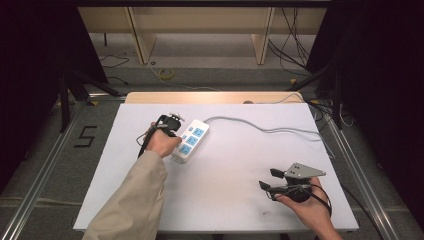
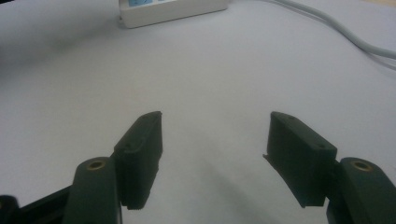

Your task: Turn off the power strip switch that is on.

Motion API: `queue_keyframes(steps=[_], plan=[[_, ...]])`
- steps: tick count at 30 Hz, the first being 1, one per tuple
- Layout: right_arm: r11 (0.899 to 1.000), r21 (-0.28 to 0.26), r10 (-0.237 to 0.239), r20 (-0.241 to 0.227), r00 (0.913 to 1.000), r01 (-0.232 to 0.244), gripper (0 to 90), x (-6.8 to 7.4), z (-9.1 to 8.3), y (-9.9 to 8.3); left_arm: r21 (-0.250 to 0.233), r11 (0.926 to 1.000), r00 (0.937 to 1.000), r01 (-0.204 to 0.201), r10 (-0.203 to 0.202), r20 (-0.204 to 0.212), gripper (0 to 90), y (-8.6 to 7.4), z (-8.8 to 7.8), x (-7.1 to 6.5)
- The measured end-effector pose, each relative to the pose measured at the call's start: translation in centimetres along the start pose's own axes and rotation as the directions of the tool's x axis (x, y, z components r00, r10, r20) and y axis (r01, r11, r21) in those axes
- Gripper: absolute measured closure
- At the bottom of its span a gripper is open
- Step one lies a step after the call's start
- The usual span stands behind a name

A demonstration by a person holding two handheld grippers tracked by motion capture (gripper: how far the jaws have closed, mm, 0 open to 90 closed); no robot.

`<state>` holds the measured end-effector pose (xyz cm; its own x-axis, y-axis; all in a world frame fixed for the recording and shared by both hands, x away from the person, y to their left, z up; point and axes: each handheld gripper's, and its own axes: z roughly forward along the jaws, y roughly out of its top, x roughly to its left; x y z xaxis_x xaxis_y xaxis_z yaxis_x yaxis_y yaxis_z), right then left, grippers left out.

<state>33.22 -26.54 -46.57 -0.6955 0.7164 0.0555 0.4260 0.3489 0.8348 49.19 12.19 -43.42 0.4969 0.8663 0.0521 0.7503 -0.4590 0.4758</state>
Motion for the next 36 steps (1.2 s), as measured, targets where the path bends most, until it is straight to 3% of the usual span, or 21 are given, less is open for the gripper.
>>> queue_keyframes(steps=[23,28,30,36], plan=[[1.0,-0.002,0.001,0.001,1.0,-0.001,36.8,0.02,-0.02,0.02,0.012,0.9999,0.9998,0.009,-0.008,-0.016,89.9,0.08,0.7,-0.27],[1.0,-0.002,-0.001,0.0,1.0,0.001,36.8,0.07,-0.01,0.03,0.005,0.9995,0.9995,0.03,-0.03,-0.003,89.9,-0.04,0.71,-0.12],[1.0,-0.002,-0.001,-0.001,1.0,0.001,36.8,0.08,-0.06,0.03,0.0,1.0,0.9999,0.009,-0.009,-0.015,90.0,-0.11,0.72,-0.28],[1.0,-0.004,-0.005,-0.002,1.0,0.005,36.8,0.14,-0.01,0.05,-0.008,1.0,0.9999,0.0,0.0,-0.016,90.0,-0.37,0.77,-0.32]])
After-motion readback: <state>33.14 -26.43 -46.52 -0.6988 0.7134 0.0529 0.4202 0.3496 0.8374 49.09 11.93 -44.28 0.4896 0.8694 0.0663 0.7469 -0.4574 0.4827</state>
